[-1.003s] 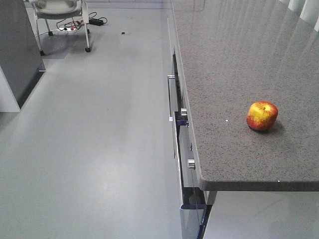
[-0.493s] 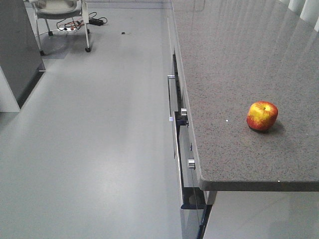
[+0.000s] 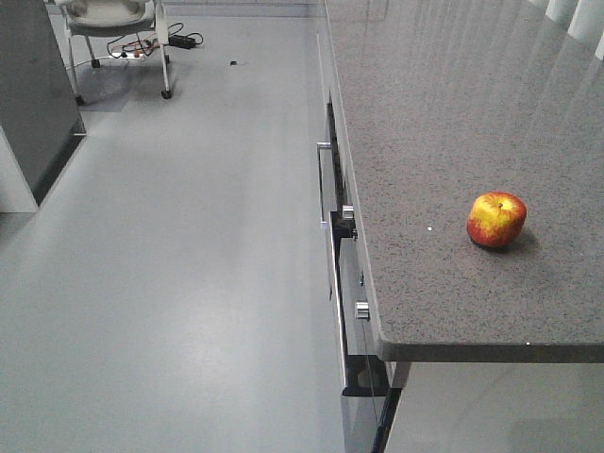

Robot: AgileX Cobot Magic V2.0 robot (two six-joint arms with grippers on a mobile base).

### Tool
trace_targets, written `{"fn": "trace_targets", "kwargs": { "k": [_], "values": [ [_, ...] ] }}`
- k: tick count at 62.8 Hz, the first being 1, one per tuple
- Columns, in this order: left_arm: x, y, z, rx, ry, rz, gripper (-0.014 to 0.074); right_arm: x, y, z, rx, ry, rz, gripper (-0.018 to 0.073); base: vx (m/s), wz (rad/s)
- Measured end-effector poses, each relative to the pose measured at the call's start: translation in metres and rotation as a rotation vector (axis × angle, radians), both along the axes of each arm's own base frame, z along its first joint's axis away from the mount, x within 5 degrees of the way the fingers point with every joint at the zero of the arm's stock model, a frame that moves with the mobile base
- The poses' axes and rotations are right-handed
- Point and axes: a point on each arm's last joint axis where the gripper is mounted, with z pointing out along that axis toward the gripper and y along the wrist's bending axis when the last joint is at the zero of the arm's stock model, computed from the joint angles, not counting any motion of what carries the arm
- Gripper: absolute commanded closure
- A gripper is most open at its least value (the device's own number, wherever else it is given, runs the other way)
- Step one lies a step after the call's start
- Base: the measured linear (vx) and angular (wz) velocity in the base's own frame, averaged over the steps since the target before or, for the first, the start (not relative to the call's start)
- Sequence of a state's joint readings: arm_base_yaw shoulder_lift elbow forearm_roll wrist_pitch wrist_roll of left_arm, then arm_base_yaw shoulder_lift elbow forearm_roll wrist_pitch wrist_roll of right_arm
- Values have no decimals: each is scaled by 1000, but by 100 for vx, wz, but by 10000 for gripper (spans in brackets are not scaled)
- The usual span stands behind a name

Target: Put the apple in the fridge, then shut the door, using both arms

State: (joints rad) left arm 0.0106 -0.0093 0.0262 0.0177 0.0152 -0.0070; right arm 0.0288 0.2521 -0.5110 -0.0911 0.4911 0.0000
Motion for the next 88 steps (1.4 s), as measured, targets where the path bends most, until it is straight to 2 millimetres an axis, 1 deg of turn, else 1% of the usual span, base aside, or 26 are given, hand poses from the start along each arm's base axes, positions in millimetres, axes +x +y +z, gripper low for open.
{"fn": "trace_targets", "kwargs": {
  "k": [8, 12, 16, 22, 31, 34, 38, 44, 49, 66, 88],
  "values": [
    [0, 0, 0, 0, 0, 0, 603, 13, -1, 21, -8, 153, -12, 547, 0, 0],
    [0, 0, 0, 0, 0, 0, 603, 22, -1, 30, -11, 229, -16, 523, 0, 0],
    [0, 0, 0, 0, 0, 0, 603, 35, -1, 34, -25, 316, -16, 475, 0, 0],
    [0, 0, 0, 0, 0, 0, 603, 55, 0, 36, -43, 424, -8, 360, 0, 0],
    [0, 0, 0, 0, 0, 0, 603, 89, 3, 34, -65, 537, 29, 125, 0, 0],
    [0, 0, 0, 0, 0, 0, 603, 98, 4, 32, -67, 563, 38, 62, 0, 0],
    [0, 0, 0, 0, 0, 0, 603, 112, 5, 27, -66, 603, 46, -4, 0, 0],
    [0, 0, 0, 0, 0, 0, 603, 136, 6, 17, -65, 667, 51, -71, 0, 0],
    [0, 0, 0, 0, 0, 0, 603, 153, 7, 10, -68, 706, 54, -87, 0, 0],
    [0, 0, 0, 0, 0, 0, 603, 213, 8, -11, -78, 806, 55, -78, 0, 0],
    [0, 0, 0, 0, 0, 0, 603, 283, 8, -29, -104, 862, 51, -69, 0, 0]
  ]
}}
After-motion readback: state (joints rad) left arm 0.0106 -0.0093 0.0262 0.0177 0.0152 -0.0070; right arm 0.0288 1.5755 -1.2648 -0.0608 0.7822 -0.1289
